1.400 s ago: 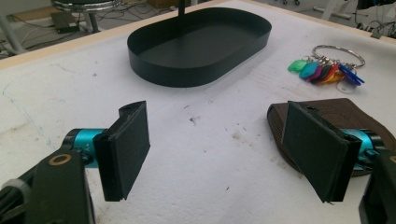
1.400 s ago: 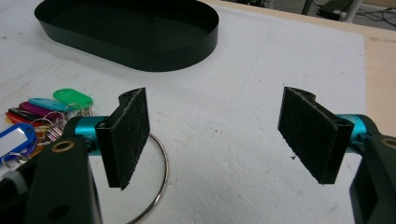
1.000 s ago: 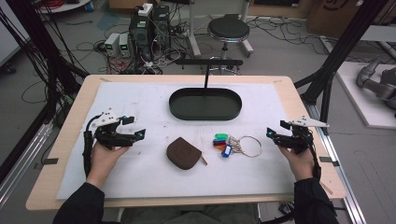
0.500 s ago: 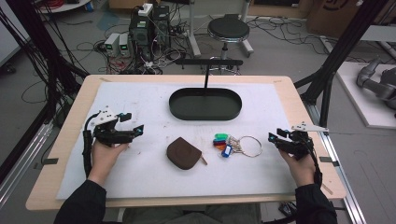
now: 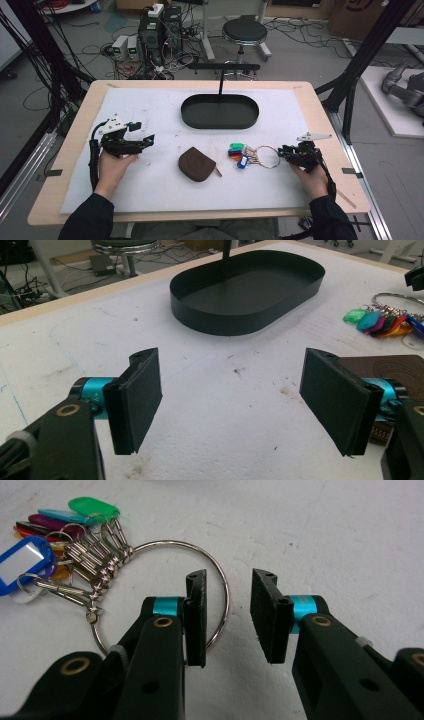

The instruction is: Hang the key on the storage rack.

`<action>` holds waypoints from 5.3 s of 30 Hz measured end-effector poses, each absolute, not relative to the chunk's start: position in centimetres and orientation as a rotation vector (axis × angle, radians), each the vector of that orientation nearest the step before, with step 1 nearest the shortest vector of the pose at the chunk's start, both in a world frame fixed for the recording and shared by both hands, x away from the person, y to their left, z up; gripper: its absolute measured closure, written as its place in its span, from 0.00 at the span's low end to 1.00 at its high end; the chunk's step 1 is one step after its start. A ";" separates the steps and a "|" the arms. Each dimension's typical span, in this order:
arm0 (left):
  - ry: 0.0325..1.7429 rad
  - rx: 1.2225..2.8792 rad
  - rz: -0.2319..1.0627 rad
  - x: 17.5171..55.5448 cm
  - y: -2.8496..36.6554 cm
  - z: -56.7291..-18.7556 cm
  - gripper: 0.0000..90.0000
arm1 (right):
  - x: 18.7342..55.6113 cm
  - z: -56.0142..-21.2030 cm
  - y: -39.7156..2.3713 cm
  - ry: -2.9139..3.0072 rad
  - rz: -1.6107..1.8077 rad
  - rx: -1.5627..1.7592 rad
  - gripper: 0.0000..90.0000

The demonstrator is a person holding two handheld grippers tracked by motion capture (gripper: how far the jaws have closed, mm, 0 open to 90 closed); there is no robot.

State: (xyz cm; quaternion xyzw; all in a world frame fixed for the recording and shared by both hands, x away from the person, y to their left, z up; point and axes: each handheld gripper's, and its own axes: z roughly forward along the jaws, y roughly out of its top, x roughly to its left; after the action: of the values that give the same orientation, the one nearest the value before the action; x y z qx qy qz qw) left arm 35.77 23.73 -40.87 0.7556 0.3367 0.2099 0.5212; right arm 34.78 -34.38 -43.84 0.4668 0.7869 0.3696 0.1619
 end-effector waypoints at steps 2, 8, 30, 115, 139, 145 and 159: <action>0.809 1.815 0.504 35.7 23.7 -40.9 0.28 | 34.9 -44.0 -34.3 2.263 1.040 1.333 0.79; 0.810 1.820 0.498 35.7 23.8 -40.9 0.28 | 35.1 -44.3 -34.1 2.294 1.008 1.348 0.80; 0.816 1.833 0.492 35.2 23.6 -41.2 0.28 | 34.7 -44.5 -32.9 2.253 0.918 1.271 0.97; 0.829 1.739 0.431 35.0 24.2 -41.0 0.35 | 36.4 -34.8 -30.1 2.155 1.497 0.983 0.98; 0.828 1.748 0.432 35.0 24.2 -41.0 0.35 | 38.7 -30.6 -29.2 2.093 1.537 0.908 0.98; 0.826 1.753 0.432 35.0 24.2 -41.1 0.35 | 39.5 -29.8 -28.8 2.082 1.526 0.892 0.98; 0.824 1.757 0.436 35.1 24.1 -41.1 0.35 | 42.0 -28.3 -27.5 2.080 1.506 0.870 0.98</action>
State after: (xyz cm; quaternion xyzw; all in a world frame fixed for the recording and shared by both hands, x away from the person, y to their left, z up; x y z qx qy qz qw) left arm 35.07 24.09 -41.06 0.7408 0.3472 0.1838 0.5449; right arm 42.03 -27.47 -28.27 0.3134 0.7495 0.5428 0.2133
